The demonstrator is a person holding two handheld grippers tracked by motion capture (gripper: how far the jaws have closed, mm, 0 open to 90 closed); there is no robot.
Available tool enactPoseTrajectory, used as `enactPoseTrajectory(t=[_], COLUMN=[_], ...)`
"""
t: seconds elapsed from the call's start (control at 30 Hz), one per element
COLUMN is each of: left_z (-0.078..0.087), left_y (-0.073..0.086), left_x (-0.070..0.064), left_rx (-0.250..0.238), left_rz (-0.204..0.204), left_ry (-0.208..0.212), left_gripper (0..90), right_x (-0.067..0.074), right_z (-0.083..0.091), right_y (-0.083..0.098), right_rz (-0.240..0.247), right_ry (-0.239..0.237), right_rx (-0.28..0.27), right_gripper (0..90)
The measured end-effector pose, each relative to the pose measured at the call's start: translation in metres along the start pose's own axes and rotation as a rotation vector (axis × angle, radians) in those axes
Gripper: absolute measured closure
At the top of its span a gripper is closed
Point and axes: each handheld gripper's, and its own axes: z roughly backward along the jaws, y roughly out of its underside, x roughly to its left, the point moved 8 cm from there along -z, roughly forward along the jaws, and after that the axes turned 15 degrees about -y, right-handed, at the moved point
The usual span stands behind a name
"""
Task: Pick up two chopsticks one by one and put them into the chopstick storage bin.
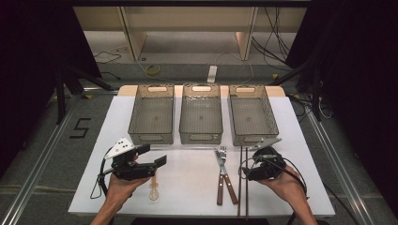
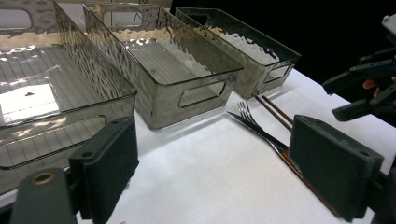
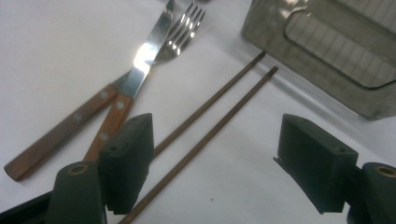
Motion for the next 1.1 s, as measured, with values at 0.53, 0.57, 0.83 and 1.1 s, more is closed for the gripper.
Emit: enactPoseTrajectory(t=[0.53,0.57,0.83,1.1], left_z=[-0.001,-0.001,0.0,0.0], left_y=[0.001,0.0,0.0,0.0], left_x=[0.001,0.001,0.0,0.0], left_rx=[0.006,0.005,0.005,0.005], left_rz=[-0.001,-0.002,-0.004,-0.011], left_ry=[-0.004,-0.004,-0.005,-0.008], left_gripper=[15.1,15.0,15.0,15.1], right_x=[0.004,0.006,0.013,0.018], right_z=[-0.024,-0.026,-0.032,-0.036], right_y=[0.017,0.02,0.032,0.037], right_rz=[0.02,0.024,0.028,0.021], right_ry=[-0.008,-0.007,-0.04,-0.069], right_rx=[0.222,0.246,0.319,0.333], right_gripper=[38.7,40.4,44.7,46.4])
